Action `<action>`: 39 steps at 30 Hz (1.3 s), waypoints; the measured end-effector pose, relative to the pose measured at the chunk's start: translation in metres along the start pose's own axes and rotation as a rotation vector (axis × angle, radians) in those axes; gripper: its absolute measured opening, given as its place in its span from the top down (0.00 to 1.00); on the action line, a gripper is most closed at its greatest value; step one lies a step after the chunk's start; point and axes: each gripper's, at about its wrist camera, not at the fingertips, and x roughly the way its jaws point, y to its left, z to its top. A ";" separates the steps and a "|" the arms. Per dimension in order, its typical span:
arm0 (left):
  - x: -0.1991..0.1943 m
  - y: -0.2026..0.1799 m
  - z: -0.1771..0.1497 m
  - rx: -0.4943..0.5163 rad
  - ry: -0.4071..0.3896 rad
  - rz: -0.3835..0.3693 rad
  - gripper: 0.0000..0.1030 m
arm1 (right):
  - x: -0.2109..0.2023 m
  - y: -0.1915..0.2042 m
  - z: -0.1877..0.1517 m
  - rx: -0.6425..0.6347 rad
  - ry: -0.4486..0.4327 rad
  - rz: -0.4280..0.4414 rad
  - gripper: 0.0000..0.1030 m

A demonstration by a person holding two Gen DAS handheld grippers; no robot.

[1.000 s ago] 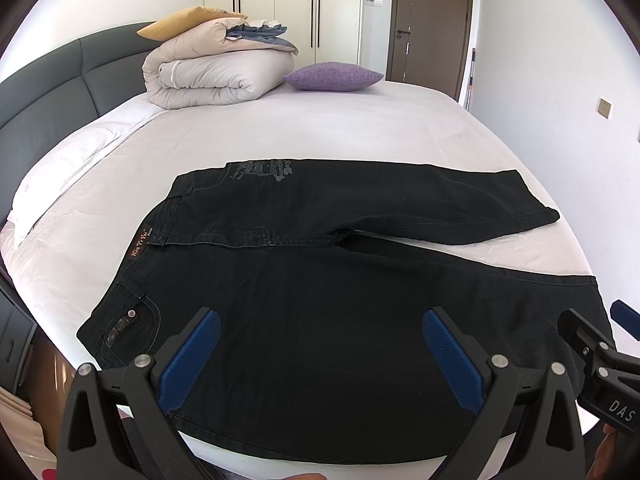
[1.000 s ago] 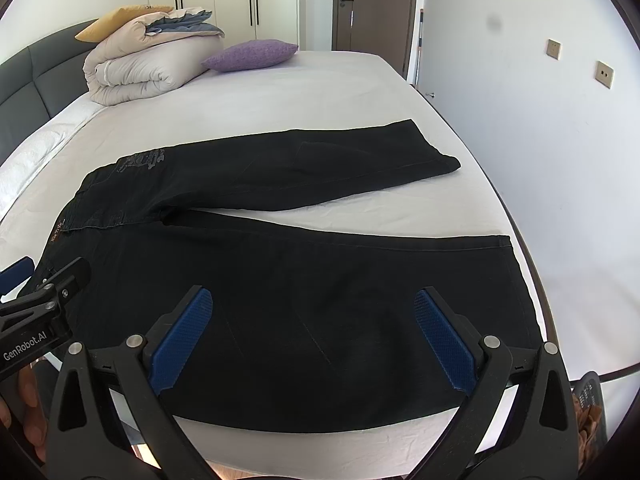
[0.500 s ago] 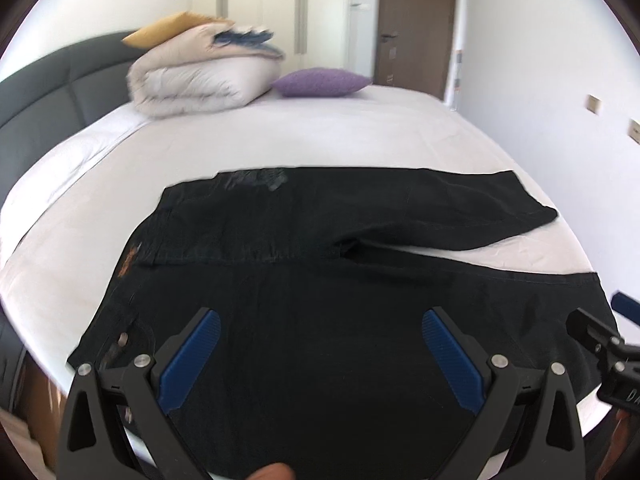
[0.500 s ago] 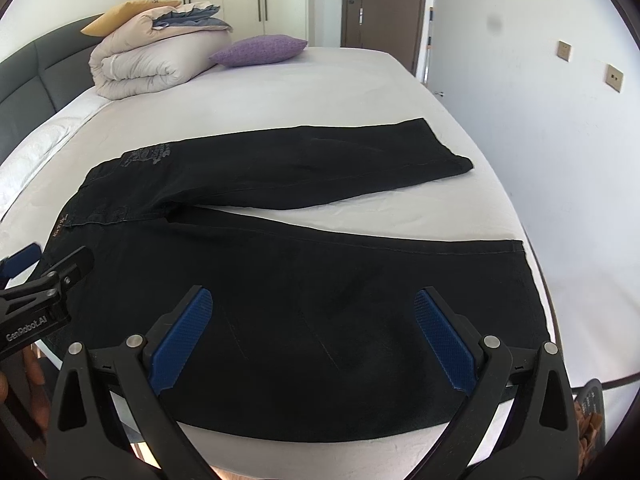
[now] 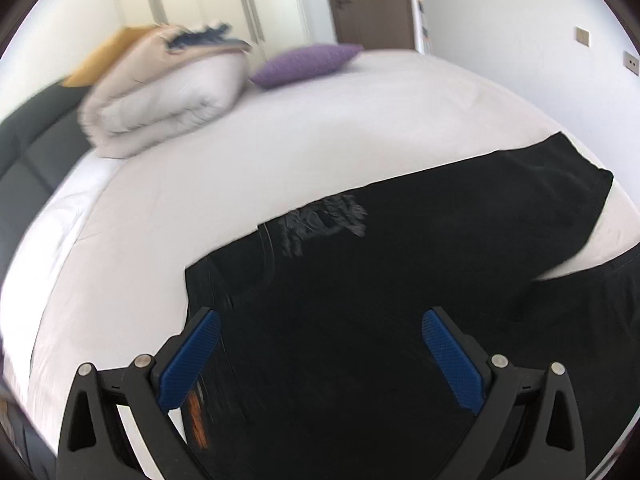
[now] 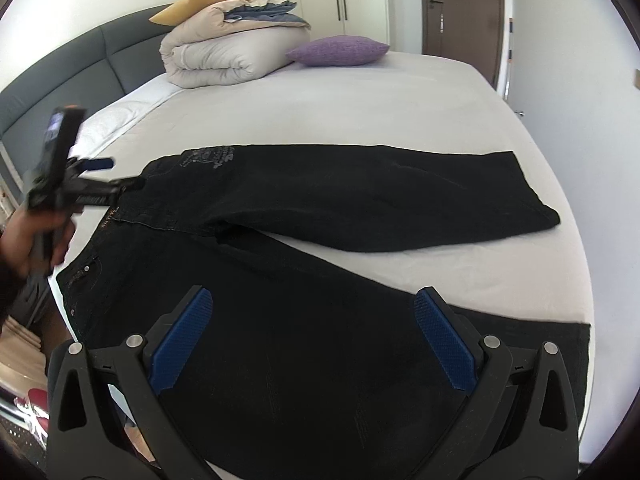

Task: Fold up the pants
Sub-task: 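Lower the left gripper onto the jeans waistband near the button and close, then move the right gripper to the waistband beside the left gripper and close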

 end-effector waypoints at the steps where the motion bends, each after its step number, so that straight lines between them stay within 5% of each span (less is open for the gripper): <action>1: 0.012 0.013 0.007 0.000 0.018 -0.027 0.00 | 0.004 -0.005 0.003 -0.002 0.001 0.014 0.00; 7: 0.087 0.066 0.040 0.027 0.173 -0.070 0.02 | 0.042 -0.028 0.019 -0.046 0.037 0.059 0.05; 12: 0.139 0.077 0.053 0.095 0.306 -0.139 0.25 | 0.076 -0.039 0.025 -0.048 0.092 0.113 0.15; 21: 0.168 0.087 0.060 0.096 0.426 -0.279 0.25 | 0.098 -0.022 0.029 -0.104 0.125 0.182 0.17; 25: 0.168 0.087 0.060 0.105 0.434 -0.295 0.27 | 0.110 -0.011 0.035 -0.122 0.131 0.195 0.19; 28: 0.169 0.088 0.062 0.099 0.445 -0.301 0.39 | 0.113 -0.001 0.039 -0.146 0.133 0.204 0.23; 31: 0.166 0.092 0.068 0.053 0.437 -0.320 0.82 | 0.112 0.003 0.042 -0.157 0.136 0.214 0.27; 39: 0.113 0.077 0.051 0.055 0.265 -0.244 0.94 | 0.121 0.019 0.080 -0.211 0.096 0.238 0.34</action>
